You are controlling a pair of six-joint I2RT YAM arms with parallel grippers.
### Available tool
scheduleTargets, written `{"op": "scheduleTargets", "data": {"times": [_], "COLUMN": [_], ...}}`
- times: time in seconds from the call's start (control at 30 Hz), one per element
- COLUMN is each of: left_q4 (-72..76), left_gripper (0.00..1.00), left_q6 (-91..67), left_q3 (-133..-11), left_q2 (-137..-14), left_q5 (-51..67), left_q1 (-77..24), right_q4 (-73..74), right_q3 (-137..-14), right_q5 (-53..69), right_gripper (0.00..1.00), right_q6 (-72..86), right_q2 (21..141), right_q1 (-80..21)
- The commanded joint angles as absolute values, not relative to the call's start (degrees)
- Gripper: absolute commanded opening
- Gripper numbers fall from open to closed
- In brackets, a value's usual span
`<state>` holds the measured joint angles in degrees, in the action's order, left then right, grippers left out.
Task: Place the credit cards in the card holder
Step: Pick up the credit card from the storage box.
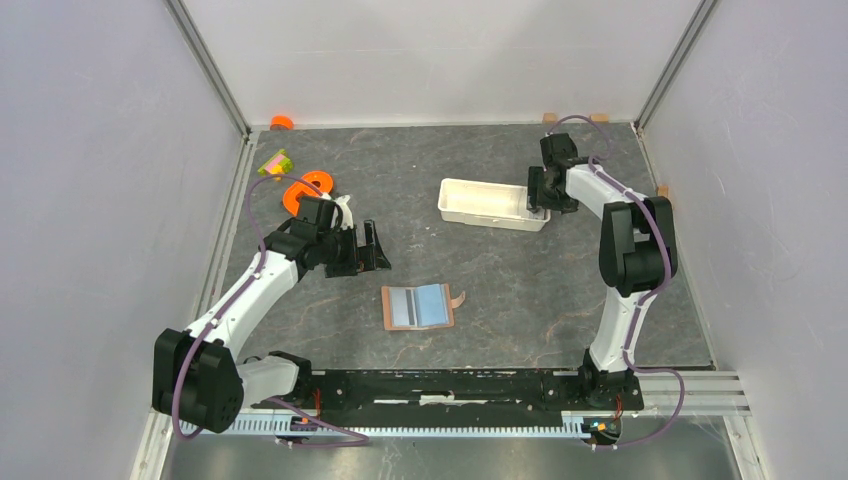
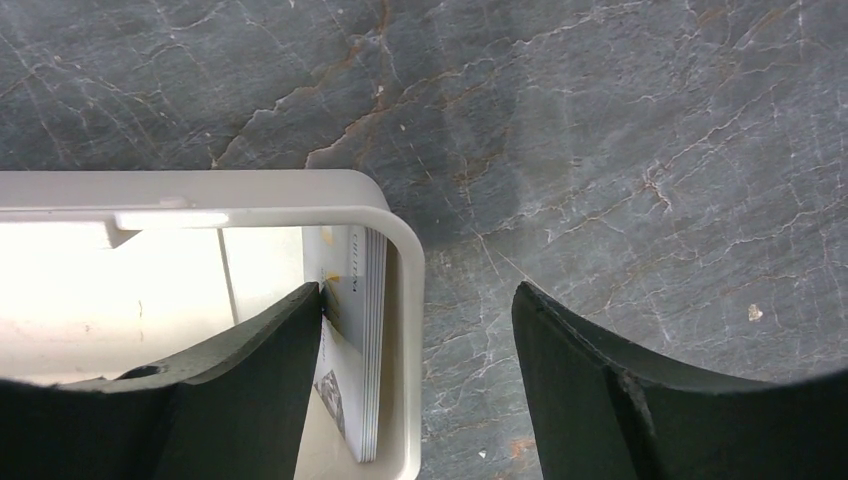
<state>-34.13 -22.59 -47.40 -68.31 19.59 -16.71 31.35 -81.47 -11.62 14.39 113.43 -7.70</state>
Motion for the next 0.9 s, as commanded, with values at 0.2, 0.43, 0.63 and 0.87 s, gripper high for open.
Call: {"op": "scheduleTargets", "data": {"times": [0.2, 0.43, 0.63, 0.87], "left_q4": [-32.34, -32.34, -32.34, -32.34], "left_gripper": [0.99, 0.99, 0.99, 0.99], "left_q6": [-22.19, -22.22, -22.21, -22.24], "left_q3": [-47.11, -47.12, -47.11, -47.11], "left_q2": [-67.21, -67.15, -67.27, -67.41], "left_q5": [20.21, 20.32, 20.3, 20.22], "left_q1": [-16.35, -16.35, -16.35, -16.35], "right_q4": [34.23, 35.03, 35.24, 35.4], "right_q3": [-84.28, -84.2, -83.73, -84.3], "right_q5": [-12.44, -12.15, -11.79, -11.17], "right_gripper": [0.74, 0.73, 0.67, 0.59], "right_q6": [12.56, 11.91, 11.44, 11.38], "right_q2": [109.26, 108.47, 108.04, 107.27], "right_q1": [-5.74, -4.79, -4.06, -4.04]}}
